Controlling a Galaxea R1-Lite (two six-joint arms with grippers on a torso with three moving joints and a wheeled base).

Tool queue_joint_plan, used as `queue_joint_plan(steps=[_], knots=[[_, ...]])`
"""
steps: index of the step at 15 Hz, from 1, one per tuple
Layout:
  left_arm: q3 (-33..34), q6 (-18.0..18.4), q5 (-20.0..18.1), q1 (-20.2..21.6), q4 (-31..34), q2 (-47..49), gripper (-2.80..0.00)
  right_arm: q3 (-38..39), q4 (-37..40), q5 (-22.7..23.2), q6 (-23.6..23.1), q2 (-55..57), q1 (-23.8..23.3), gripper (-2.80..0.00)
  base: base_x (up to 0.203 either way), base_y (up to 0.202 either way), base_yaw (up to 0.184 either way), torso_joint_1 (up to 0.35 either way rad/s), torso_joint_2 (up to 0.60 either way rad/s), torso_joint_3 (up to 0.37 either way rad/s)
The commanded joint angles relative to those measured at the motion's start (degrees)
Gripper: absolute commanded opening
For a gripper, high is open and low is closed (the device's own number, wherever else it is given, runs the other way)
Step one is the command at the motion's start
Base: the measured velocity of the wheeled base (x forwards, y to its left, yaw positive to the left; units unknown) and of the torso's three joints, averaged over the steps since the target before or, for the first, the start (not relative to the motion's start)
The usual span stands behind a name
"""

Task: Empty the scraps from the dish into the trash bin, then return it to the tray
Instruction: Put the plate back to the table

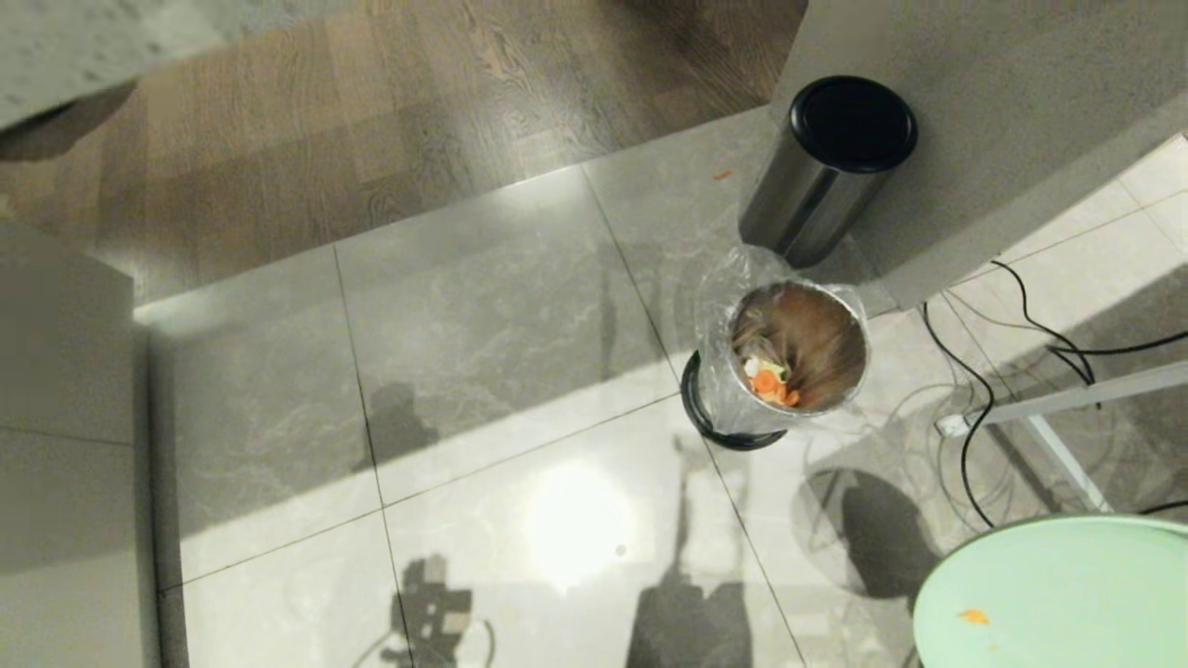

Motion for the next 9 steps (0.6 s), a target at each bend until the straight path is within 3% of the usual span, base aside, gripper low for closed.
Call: queue_joint_plan(steps=[1,9], knots=[[0.00,-0.06,0.03,-0.06,-0.04,0.06,-2.80,0.00,-0.08,-0.01,0.09,0.07,0.00,-2.80,0.000,0.000,0.000,0.005,-0.41,-0.413],[0.00,-0.06,0.03,0.02,-0.04,0.06,-2.80,0.00,-0.08,0.07,0.21,0.07,0.00,-2.80,0.000,0.000,0.000,0.056,-0.45,-0.389]])
